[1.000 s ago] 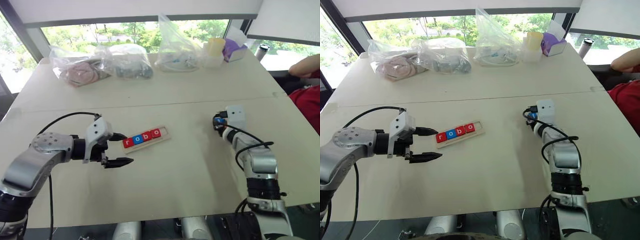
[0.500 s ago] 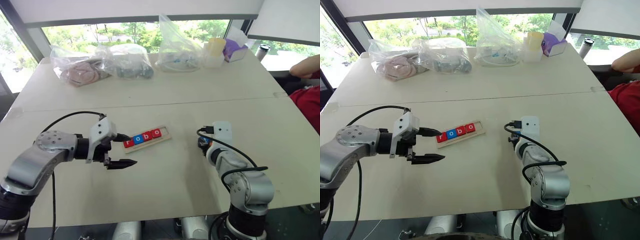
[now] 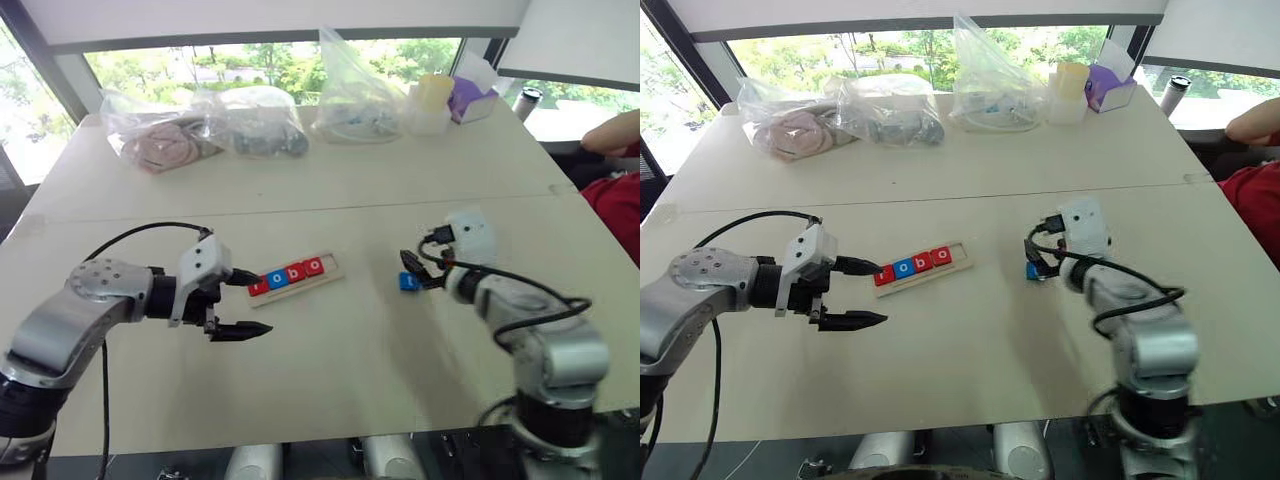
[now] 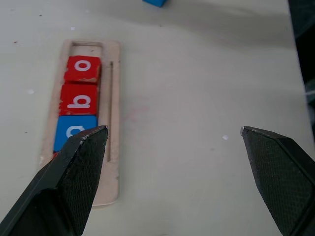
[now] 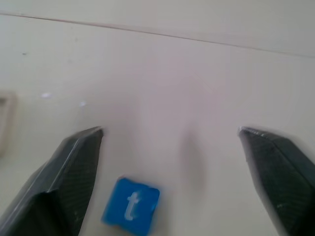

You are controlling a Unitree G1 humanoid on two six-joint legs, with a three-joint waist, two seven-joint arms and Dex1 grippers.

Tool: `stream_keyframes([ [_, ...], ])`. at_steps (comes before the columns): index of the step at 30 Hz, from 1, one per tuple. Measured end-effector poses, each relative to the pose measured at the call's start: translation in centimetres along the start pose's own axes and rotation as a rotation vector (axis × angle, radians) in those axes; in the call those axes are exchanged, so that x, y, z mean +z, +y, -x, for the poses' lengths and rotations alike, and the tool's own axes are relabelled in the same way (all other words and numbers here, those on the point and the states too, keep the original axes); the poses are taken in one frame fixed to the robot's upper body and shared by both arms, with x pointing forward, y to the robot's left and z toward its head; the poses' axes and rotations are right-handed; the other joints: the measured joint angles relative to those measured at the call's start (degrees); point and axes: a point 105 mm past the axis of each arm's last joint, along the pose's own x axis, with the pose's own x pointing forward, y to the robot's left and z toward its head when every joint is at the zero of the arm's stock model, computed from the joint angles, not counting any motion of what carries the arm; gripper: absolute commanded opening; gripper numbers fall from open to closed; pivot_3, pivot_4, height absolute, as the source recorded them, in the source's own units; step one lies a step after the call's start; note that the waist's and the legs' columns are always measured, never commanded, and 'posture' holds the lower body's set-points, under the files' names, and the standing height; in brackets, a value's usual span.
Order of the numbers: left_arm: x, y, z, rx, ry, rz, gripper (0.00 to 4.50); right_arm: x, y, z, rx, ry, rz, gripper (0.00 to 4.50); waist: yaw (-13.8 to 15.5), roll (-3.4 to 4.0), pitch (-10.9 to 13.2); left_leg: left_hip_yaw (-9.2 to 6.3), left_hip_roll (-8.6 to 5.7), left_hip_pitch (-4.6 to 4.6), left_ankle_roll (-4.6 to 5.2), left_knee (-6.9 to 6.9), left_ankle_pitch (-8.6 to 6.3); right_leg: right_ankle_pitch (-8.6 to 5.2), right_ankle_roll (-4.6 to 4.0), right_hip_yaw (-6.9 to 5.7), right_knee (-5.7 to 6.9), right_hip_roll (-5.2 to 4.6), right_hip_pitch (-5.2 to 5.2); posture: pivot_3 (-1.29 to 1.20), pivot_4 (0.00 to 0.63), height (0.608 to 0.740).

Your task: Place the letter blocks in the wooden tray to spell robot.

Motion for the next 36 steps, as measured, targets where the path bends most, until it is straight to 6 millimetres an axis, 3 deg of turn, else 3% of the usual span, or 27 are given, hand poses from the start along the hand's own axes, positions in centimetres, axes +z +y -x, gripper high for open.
stream_keyframes([
  [2, 0.3, -0.4, 0.2, -0.023, 0.011, -0.022, 4.5, -0.9, 0.7, 1.0, 0.255, -0.012, 0.076, 4.48, 0.0, -0.04, 0.02, 0.06, 0.01, 0.03, 0.16, 0.0, -0.09, -0.01, 0.04, -0.04, -0.04, 0.08, 0.05, 0.0, 0.15, 0.74],
  [4, 0.4, -0.5, 0.3, -0.029, 0.017, -0.029, 4.5, -1.9, 0.6, 1.3, 0.385, -0.013, 0.124, 4.48, -0.27, -0.04, 0.03, 0.15, 0.01, 0.05, 0.17, -0.01, -0.1, -0.01, 0.04, 0.0, -0.03, 0.1, 0.04, 0.0, 0.15, 0.74],
  [8, 0.7, -0.8, 0.2, -0.042, 0.006, -0.034, 4.5, -3.6, -1.4, 1.2, 0.451, 0.006, 0.204, 4.48, -0.34, -0.08, 0.05, 0.27, 0.03, 0.12, 0.17, 0.09, -0.1, 0.02, -0.02, 0.06, 0.04, 0.12, 0.04, 0.0, 0.15, 0.74],
  [13, -0.1, -0.9, 0.6, -0.004, 0.021, 0.003, 4.5, -5.2, -2.7, -0.8, 0.527, 0.018, 0.315, 4.48, -0.35, -0.08, 0.07, 0.3, 0.04, 0.12, 0.16, 0.13, -0.09, 0.06, -0.06, 0.1, 0.08, 0.12, 0.04, 0.0, 0.15, 0.74],
  [19, -0.9, -1.0, 0.8, 0.01, 0.039, 0.031, 4.5, -5.6, -2.9, -2.5, 0.584, 0.001, 0.384, 4.48, 0.04, -0.07, 0.08, 0.27, 0.03, 0.09, 0.16, 0.13, -0.09, 0.18, -0.26, 0.11, 0.08, 0.09, 0.04, 0.0, 0.15, 0.74],
  [22, -1.2, -1.0, 0.9, 0.014, 0.041, 0.04, 4.5, -5.8, -2.6, -3.1, 0.622, 0.0, 0.4, 3.67, 0.07, -0.07, 0.08, 0.28, 0.02, 0.1, 0.15, 0.13, -0.09, 0.19, -0.26, 0.12, 0.08, 0.07, 0.04, 0.0, 0.15, 0.74],
  [27, -1.5, -1.1, 1.2, 0.026, 0.05, 0.047, 4.5, -5.7, -2.4, -3.3, 0.661, -0.004, 0.432, 1.2, 0.06, -0.07, 0.08, 0.28, 0.02, 0.12, 0.14, 0.14, -0.08, 0.2, -0.27, 0.13, 0.11, 0.07, 0.05, 0.0, 0.15, 0.74],
  [32, -1.9, -1.1, 1.5, 0.039, 0.059, 0.052, 4.5, -5.5, -2.4, -3.4, 0.657, -0.004, 0.438, 1.14, 0.05, -0.06, 0.07, 0.28, 0.02, 0.13, 0.14, 0.14, -0.08, 0.2, -0.28, 0.14, 0.13, 0.07, 0.05, 0.0, 0.15, 0.74],
  [34, -2.7, -0.9, 1.8, 0.064, 0.083, 0.058, 4.5, -3.9, -1.6, -4.5, 0.657, -0.05, 0.41, 1.14, -0.51, -0.04, 0.09, 0.28, 0.07, 0.2, 0.14, 0.13, -0.08, 0.25, -0.34, 0.27, 0.16, 0.12, 0.0, 0.0, 0.15, 0.74],
  [36, -3.3, -0.4, 2.3, 0.101, 0.112, 0.053, 4.5, -1.1, 0.1, -5.9, 0.693, -0.122, 0.419, 1.14, -0.74, -0.02, 0.1, 0.28, 0.09, 0.23, 0.14, 0.13, -0.08, 0.28, -0.38, 0.3, 0.24, 0.21, -0.04, 0.0, 0.15, 0.74],
])
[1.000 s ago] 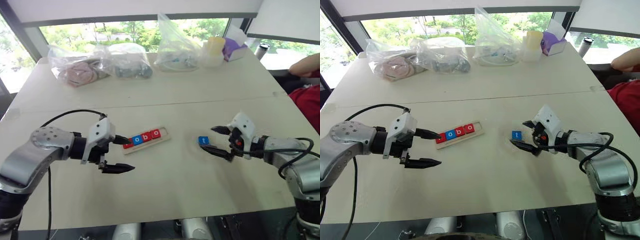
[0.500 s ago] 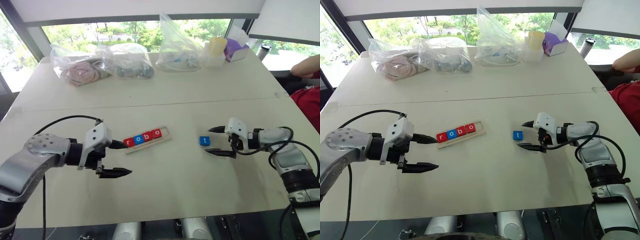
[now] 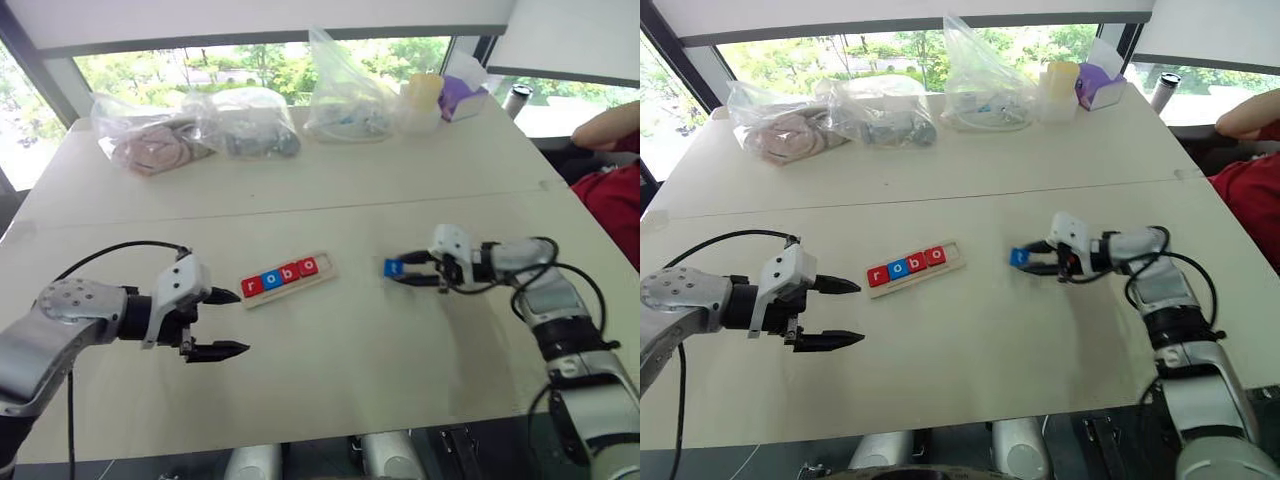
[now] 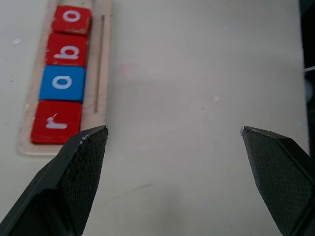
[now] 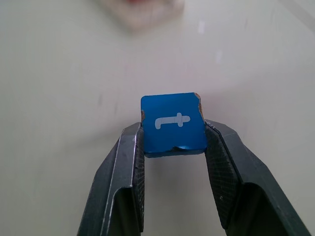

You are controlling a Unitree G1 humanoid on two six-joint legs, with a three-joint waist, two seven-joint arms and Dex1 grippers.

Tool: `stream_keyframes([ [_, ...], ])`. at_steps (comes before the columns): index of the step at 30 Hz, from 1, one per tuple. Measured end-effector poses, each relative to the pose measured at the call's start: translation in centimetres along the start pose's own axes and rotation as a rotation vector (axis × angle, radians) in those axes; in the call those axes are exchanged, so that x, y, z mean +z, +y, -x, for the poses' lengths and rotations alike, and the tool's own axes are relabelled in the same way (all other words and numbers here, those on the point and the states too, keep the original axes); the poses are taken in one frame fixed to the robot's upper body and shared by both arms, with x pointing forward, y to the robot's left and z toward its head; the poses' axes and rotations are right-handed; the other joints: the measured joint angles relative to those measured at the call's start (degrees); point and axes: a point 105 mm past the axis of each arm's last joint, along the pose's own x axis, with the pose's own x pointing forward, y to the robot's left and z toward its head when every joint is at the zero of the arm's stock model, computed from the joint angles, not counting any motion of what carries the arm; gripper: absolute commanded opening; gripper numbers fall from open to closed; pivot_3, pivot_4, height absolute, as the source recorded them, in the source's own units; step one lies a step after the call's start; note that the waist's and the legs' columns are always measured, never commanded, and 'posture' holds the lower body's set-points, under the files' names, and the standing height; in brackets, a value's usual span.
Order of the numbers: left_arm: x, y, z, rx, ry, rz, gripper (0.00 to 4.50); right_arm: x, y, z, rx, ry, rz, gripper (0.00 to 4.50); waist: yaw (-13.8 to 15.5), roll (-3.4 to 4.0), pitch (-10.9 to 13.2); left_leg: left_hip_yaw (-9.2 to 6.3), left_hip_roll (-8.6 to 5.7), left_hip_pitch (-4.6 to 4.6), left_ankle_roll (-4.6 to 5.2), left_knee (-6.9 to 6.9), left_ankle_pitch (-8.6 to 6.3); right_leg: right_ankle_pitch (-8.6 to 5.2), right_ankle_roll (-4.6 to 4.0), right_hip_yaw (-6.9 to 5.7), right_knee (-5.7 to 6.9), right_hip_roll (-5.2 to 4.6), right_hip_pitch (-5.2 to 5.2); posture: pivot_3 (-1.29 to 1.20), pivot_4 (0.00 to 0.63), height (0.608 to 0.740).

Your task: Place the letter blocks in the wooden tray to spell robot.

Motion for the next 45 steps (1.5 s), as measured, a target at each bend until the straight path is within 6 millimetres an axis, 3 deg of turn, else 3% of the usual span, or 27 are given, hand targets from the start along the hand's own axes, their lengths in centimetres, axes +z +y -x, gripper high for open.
stream_keyframes([
  [5, -1.3, 0.9, 1.1, 0.067, 0.073, 0.0, 4.5, 5.1, -1.2, -5.1, 0.104, -0.058, 0.105, 1.14, 0.33, 0.03, 0.01, 0.0, 0.08, -0.04, -0.02, -0.01, 0.01, 0.03, -0.07, -0.08, 0.01, 0.1, -0.02, 0.0, 0.15, 0.74],
  [7, -1.8, 0.8, 1.2, 0.073, 0.087, 0.006, 4.5, 5.1, -1.0, -6.3, 0.143, -0.033, 0.111, 1.14, 0.9, 0.03, 0.01, -0.1, 0.07, -0.13, -0.02, -0.02, 0.01, 0.0, -0.01, -0.2, -0.01, -0.03, -0.02, 0.0, 0.15, 0.74],
  [11, -3.0, 0.7, 1.5, 0.107, 0.123, 0.023, 4.5, 3.1, -0.4, -7.6, 0.215, 0.055, 0.093, 1.14, 1.62, 0.04, 0.02, -0.07, -0.04, -0.22, -0.04, -0.06, 0.0, 0.02, 0.06, -0.11, -0.14, -0.34, -0.08, 0.0, 0.15, 0.74],
  [15, -3.7, 0.6, 1.6, 0.139, 0.14, 0.036, 4.5, 2.9, -0.5, -7.9, 0.243, 0.089, 0.123, 1.14, 1.77, 0.05, 0.02, 0.0, -0.06, -0.21, -0.05, -0.06, 0.0, 0.02, 0.06, -0.07, -0.17, -0.38, -0.08, 0.0, 0.15, 0.74],
  [23, -3.4, -0.1, 1.0, 0.145, 0.121, 0.036, 4.5, 2.5, -0.8, -7.5, 0.258, 0.114, 0.125, 1.14, 1.75, 0.05, 0.02, -0.03, -0.03, -0.11, -0.11, -0.06, 0.05, 0.01, -0.01, -0.11, -0.02, -0.15, -0.06, 0.0, 0.15, 0.74],
  [30, -3.1, -0.2, 0.9, 0.144, 0.11, 0.042, 4.5, 3.4, -1.3, -7.1, 0.265, 0.106, 0.143, 1.14, 1.61, 0.05, 0.03, -0.05, -0.02, -0.11, -0.12, -0.06, 0.05, 0.04, 0.04, -0.11, -0.02, -0.14, -0.07, 0.0, 0.15, 0.74],
  [45, -2.5, -0.1, 0.6, 0.163, 0.086, 0.035, 4.5, 2.3, -1.1, -7.5, 0.267, 0.148, 0.157, 1.14, 1.66, 0.06, 0.03, -0.04, -0.03, -0.1, -0.13, -0.06, 0.05, 0.04, 0.03, -0.1, -0.02, -0.16, -0.07, 0.0, 0.15, 0.74],
])
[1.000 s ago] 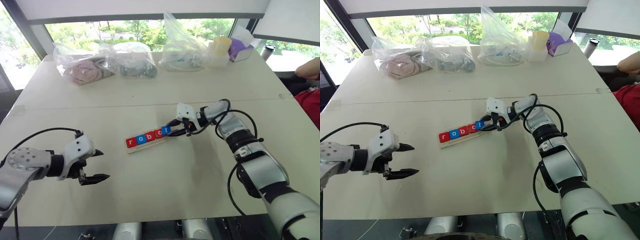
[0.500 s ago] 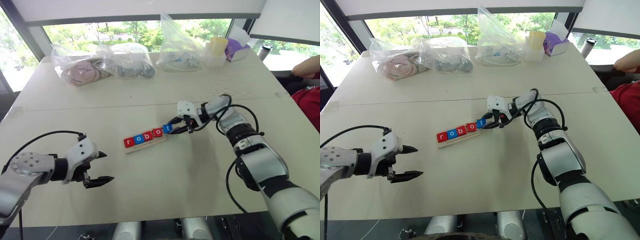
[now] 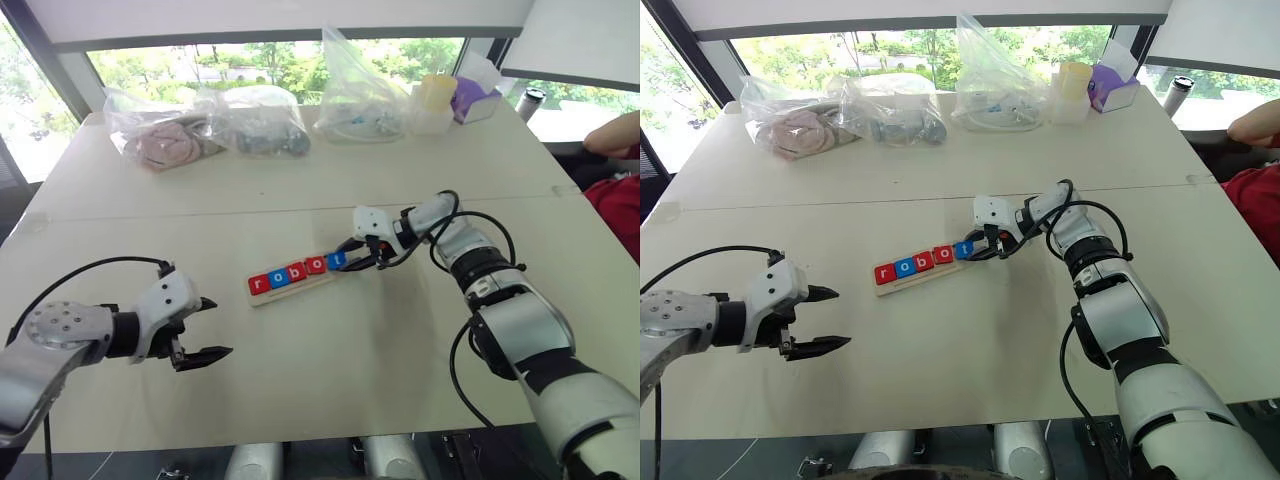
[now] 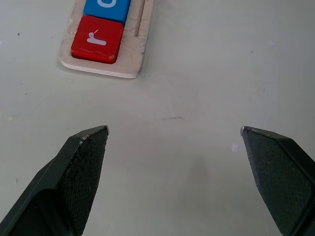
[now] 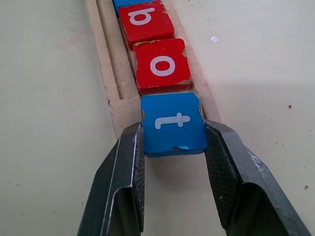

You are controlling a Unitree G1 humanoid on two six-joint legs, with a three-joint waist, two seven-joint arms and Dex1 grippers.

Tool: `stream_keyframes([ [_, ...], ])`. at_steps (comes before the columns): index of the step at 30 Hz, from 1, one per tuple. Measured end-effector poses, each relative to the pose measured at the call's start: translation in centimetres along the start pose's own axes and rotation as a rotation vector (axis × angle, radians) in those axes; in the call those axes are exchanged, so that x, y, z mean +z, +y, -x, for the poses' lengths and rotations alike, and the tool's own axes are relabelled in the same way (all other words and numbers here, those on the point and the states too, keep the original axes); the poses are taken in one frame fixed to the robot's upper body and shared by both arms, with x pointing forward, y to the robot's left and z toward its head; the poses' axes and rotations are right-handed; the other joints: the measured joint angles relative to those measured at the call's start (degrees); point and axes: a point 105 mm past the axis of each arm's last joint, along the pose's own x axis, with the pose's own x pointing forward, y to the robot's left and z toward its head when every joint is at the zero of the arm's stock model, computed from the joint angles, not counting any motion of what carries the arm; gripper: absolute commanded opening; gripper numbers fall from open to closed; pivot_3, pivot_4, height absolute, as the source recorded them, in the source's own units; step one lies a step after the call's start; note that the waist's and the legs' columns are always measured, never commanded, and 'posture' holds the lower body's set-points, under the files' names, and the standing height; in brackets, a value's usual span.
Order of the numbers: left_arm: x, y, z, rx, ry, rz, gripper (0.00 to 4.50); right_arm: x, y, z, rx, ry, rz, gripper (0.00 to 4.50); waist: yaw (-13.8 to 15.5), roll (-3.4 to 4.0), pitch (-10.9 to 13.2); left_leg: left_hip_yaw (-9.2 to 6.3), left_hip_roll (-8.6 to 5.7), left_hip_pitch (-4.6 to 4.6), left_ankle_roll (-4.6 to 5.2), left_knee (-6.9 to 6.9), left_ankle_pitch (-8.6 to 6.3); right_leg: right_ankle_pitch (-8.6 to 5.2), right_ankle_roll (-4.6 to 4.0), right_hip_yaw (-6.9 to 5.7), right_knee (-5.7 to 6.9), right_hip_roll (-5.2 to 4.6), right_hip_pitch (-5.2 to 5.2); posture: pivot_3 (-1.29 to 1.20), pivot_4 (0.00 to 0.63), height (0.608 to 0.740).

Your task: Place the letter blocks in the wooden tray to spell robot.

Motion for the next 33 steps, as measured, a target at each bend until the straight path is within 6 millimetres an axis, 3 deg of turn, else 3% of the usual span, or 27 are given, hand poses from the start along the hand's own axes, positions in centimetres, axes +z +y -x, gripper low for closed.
stream_keyframes([
  [20, -0.1, -0.2, -0.5, 0.003, -0.013, 0.016, 4.5, 0.8, 0.0, -1.2, 0.019, -0.018, 0.014, 1.14, -0.15, 0.0, 0.0, -0.06, 0.0, 0.0, -0.02, 0.0, 0.01, 0.01, 0.01, 0.0, 0.0, 0.0, 0.0, 0.0, 0.15, 0.74],
  [25, 0.0, -0.2, -0.6, 0.007, -0.016, 0.013, 4.5, 1.0, -0.2, -1.3, -0.002, -0.025, 0.034, 3.59, -0.67, 0.0, 0.0, -0.07, 0.0, -0.01, -0.02, 0.0, 0.01, 0.02, 0.03, 0.0, 0.01, 0.0, 0.0, 0.0, 0.15, 0.74],
  [33, 0.1, -0.2, -0.7, 0.008, -0.021, 0.008, 4.5, 1.5, -1.2, -0.2, -0.071, -0.032, 0.076, 3.59, -1.19, 0.0, 0.0, -0.1, -0.01, -0.02, -0.02, 0.0, 0.01, 0.07, 0.12, 0.0, 0.0, -0.01, 0.0, 0.0, 0.15, 0.74],
])
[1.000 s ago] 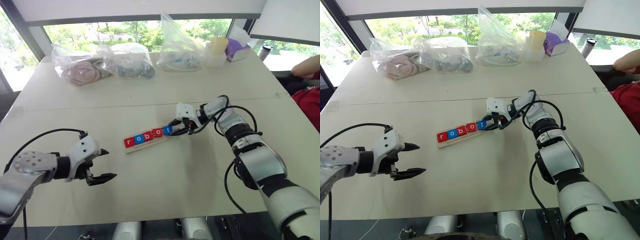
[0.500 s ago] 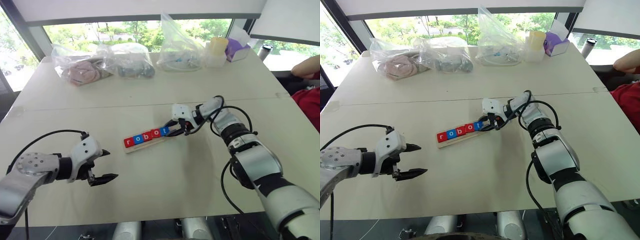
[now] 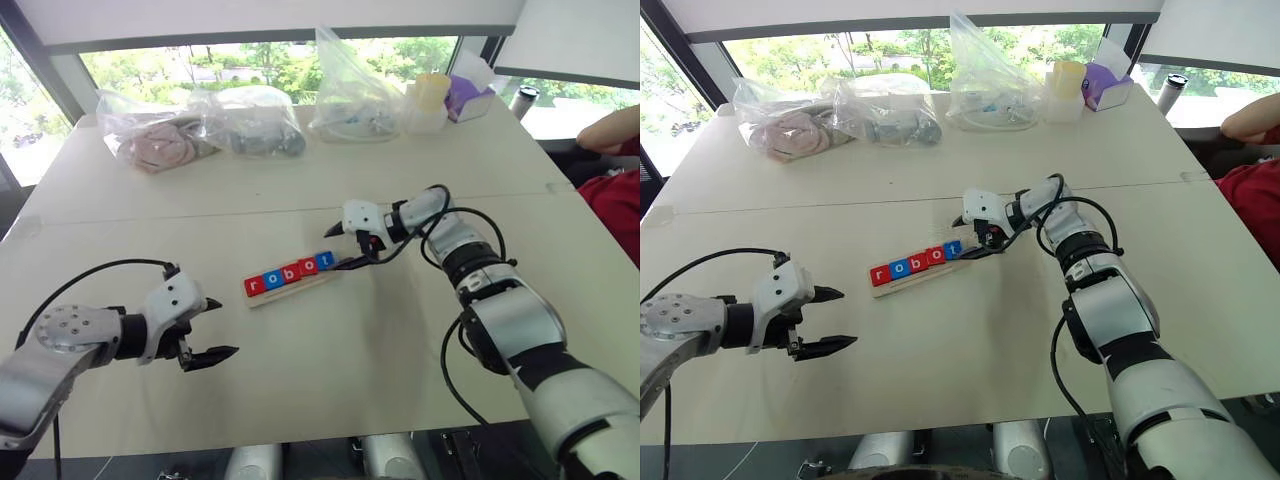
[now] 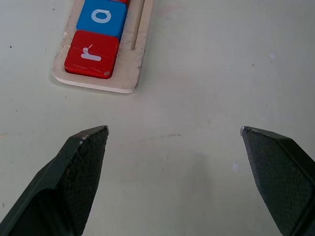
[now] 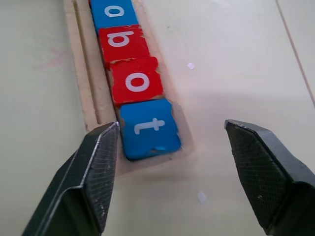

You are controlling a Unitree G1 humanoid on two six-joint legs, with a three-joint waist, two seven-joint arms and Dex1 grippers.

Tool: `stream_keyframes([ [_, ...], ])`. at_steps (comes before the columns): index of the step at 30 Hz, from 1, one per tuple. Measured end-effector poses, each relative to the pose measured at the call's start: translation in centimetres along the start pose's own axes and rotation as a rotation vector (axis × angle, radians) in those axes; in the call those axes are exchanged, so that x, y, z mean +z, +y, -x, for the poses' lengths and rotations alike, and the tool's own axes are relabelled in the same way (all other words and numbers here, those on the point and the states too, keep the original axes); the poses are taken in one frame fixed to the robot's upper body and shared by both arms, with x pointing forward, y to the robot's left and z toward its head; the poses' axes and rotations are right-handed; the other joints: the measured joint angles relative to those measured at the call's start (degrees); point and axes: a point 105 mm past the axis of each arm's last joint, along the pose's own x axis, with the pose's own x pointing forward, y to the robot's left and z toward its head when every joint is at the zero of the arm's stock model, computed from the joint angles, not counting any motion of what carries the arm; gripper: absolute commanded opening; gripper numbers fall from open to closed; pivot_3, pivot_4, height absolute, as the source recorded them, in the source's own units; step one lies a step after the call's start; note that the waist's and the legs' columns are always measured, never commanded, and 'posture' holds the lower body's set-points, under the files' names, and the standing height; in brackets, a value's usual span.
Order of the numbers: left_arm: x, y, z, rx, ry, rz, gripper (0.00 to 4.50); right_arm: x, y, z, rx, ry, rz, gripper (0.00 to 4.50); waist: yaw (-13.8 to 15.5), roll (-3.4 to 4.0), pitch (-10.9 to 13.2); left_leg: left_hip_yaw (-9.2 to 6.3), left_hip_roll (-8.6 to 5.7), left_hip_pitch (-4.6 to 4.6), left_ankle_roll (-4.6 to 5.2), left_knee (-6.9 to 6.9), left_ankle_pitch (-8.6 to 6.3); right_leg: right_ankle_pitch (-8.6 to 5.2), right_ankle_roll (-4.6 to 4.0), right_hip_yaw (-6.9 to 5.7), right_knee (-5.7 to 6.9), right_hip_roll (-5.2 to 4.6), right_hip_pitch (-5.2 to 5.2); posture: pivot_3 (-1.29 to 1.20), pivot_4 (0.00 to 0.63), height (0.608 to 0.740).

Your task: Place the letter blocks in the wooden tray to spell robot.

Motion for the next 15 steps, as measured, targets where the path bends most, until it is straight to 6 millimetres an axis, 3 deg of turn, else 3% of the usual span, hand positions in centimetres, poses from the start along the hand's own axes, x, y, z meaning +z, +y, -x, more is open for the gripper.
stream_keyframes([
  [15, 0.0, 0.1, -0.4, -0.014, -0.002, 0.0, 4.5, -0.9, -1.8, 1.7, -0.174, 0.04, 0.026, 3.59, -0.05, 0.0, 0.0, 0.01, 0.0, 0.0, 0.0, 0.0, 0.0, -0.01, -0.01, 0.0, 0.0, 0.0, 0.0, 0.0, 0.15, 0.74],
])
